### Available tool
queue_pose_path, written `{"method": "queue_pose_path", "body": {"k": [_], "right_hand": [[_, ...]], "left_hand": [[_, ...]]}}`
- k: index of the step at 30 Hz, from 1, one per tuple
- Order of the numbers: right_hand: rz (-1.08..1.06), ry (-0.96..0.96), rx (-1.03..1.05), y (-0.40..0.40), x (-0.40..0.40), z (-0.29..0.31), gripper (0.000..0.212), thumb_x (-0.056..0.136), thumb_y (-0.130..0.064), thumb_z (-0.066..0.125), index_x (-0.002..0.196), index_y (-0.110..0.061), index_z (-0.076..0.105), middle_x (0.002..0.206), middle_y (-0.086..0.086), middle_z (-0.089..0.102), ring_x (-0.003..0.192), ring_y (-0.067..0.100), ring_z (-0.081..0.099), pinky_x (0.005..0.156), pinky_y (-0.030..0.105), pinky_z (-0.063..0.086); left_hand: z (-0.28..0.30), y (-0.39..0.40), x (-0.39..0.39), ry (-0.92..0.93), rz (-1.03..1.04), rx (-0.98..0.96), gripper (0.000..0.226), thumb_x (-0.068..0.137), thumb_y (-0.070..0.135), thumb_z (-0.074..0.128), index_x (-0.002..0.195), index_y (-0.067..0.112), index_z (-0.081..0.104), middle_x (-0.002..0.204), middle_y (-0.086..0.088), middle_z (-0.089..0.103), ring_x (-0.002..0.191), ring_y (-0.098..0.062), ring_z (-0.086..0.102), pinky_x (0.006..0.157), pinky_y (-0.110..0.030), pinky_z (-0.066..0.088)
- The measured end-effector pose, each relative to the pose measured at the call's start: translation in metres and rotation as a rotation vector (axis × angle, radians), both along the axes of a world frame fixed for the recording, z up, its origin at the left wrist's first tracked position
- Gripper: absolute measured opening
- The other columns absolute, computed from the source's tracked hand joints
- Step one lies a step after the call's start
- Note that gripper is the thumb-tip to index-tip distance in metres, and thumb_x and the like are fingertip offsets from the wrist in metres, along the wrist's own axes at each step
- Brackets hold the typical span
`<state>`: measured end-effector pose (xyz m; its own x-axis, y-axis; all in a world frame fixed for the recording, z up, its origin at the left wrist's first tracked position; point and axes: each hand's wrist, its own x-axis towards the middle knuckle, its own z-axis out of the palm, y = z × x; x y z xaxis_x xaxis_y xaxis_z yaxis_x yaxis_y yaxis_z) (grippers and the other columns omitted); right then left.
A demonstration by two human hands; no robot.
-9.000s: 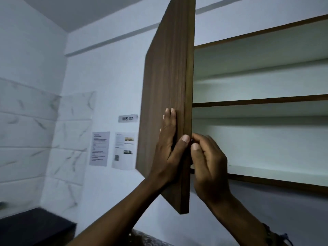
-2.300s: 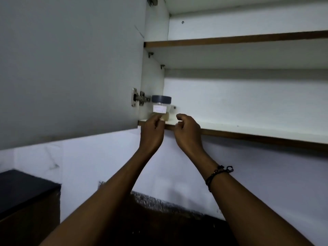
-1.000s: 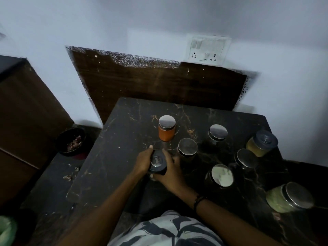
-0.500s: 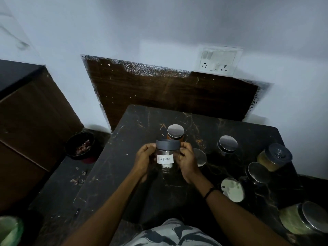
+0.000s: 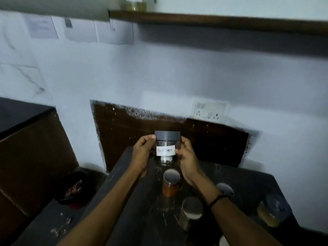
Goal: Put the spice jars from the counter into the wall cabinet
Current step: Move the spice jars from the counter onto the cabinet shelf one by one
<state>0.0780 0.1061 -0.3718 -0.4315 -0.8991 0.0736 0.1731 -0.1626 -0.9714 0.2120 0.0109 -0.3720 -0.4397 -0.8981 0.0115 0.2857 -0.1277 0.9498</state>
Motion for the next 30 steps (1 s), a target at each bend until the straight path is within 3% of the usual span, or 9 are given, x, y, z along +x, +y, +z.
{"method": "queue_pose_path", "body": {"k": [5, 7, 11, 14, 17, 20, 25, 28, 30], "right_hand": [[0.016, 0.098, -0.174, -0.030, -0.016, 0.108, 0.050, 0.076, -0.013, 0.053, 0.122, -0.033, 0.055, 0.118, -0.001, 0.069, 0.109, 0.024, 0.062, 0.086, 0.047, 0.050], [-0.004, 0.158, -0.232, -0.039, -0.019, 0.148, 0.048, 0.081, -0.012, 0.053, 0.122, -0.036, 0.054, 0.121, -0.003, 0.067, 0.111, 0.021, 0.062, 0.086, 0.041, 0.052], [-0.027, 0.248, -0.344, -0.053, -0.026, 0.211, 0.047, 0.089, -0.005, 0.048, 0.119, -0.040, 0.057, 0.109, -0.010, 0.071, 0.096, 0.009, 0.069, 0.068, 0.024, 0.055], [-0.053, 0.305, -0.423, -0.058, -0.026, 0.245, 0.046, 0.089, -0.008, 0.049, 0.119, -0.042, 0.059, 0.107, -0.010, 0.072, 0.094, 0.007, 0.069, 0.066, 0.021, 0.054], [-0.163, 0.279, -0.477, -0.067, -0.028, 0.270, 0.041, 0.091, -0.012, 0.054, 0.128, -0.031, 0.050, 0.114, -0.003, 0.068, 0.099, 0.013, 0.068, 0.070, 0.024, 0.054], [-0.301, 0.324, -0.499, -0.078, -0.030, 0.296, 0.025, 0.091, -0.023, 0.061, 0.113, -0.027, 0.050, 0.112, -0.003, 0.067, 0.101, 0.016, 0.066, 0.081, 0.032, 0.052], [-0.488, 0.569, -0.465, -0.104, -0.033, 0.346, 0.020, 0.091, -0.033, 0.058, 0.108, -0.025, 0.050, 0.109, -0.004, 0.060, 0.089, 0.010, 0.059, 0.066, 0.023, 0.044], [-0.578, 0.637, -0.437, -0.128, -0.034, 0.371, 0.022, 0.091, -0.032, 0.057, 0.110, -0.021, 0.052, 0.116, 0.001, 0.058, 0.100, 0.016, 0.058, 0.080, 0.030, 0.049], [-0.608, 0.674, -0.380, -0.142, -0.036, 0.379, 0.025, 0.093, -0.031, 0.057, 0.113, -0.017, 0.056, 0.117, 0.002, 0.061, 0.103, 0.018, 0.057, 0.087, 0.030, 0.047]], "left_hand": [[0.107, -0.032, -0.027, 0.126, 0.044, -0.156, 0.014, 0.094, 0.028, 0.063, 0.094, 0.015, 0.069, 0.091, -0.008, 0.074, 0.076, -0.016, 0.069, 0.062, -0.025, 0.055], [0.150, -0.041, -0.032, 0.147, 0.076, -0.220, 0.015, 0.094, 0.031, 0.063, 0.092, 0.017, 0.069, 0.091, -0.005, 0.074, 0.080, -0.017, 0.068, 0.064, -0.025, 0.055], [0.216, -0.050, -0.041, 0.210, 0.137, -0.334, 0.023, 0.093, 0.035, 0.064, 0.094, 0.012, 0.067, 0.092, -0.009, 0.071, 0.081, -0.021, 0.064, 0.069, -0.032, 0.051], [0.253, -0.052, -0.046, 0.233, 0.223, -0.393, 0.029, 0.091, 0.041, 0.066, 0.087, 0.012, 0.066, 0.080, -0.004, 0.069, 0.069, -0.013, 0.061, 0.060, -0.024, 0.049], [0.283, -0.054, -0.051, 0.226, 0.319, -0.467, 0.036, 0.087, 0.047, 0.068, 0.085, 0.012, 0.067, 0.074, 0.001, 0.069, 0.063, -0.008, 0.059, 0.059, -0.022, 0.047], [0.310, -0.057, -0.054, 0.215, 0.372, -0.563, 0.034, 0.088, 0.049, 0.065, 0.078, 0.017, 0.067, 0.073, 0.002, 0.070, 0.066, -0.010, 0.061, 0.065, -0.030, 0.051], [0.351, -0.076, -0.059, 0.156, 0.423, -0.700, 0.019, 0.095, 0.023, 0.055, 0.093, 0.022, 0.074, 0.091, -0.001, 0.074, 0.091, -0.024, 0.068, 0.085, -0.045, 0.056], [0.372, -0.095, -0.066, 0.138, 0.404, -0.682, 0.029, 0.092, 0.009, 0.051, 0.089, 0.028, 0.074, 0.093, 0.000, 0.075, 0.095, -0.027, 0.069, 0.088, -0.049, 0.057], [0.379, -0.106, -0.070, 0.114, 0.406, -0.670, 0.043, 0.092, 0.004, 0.048, 0.079, 0.036, 0.073, 0.083, 0.013, 0.074, 0.090, -0.024, 0.068, 0.085, -0.042, 0.056]]}}
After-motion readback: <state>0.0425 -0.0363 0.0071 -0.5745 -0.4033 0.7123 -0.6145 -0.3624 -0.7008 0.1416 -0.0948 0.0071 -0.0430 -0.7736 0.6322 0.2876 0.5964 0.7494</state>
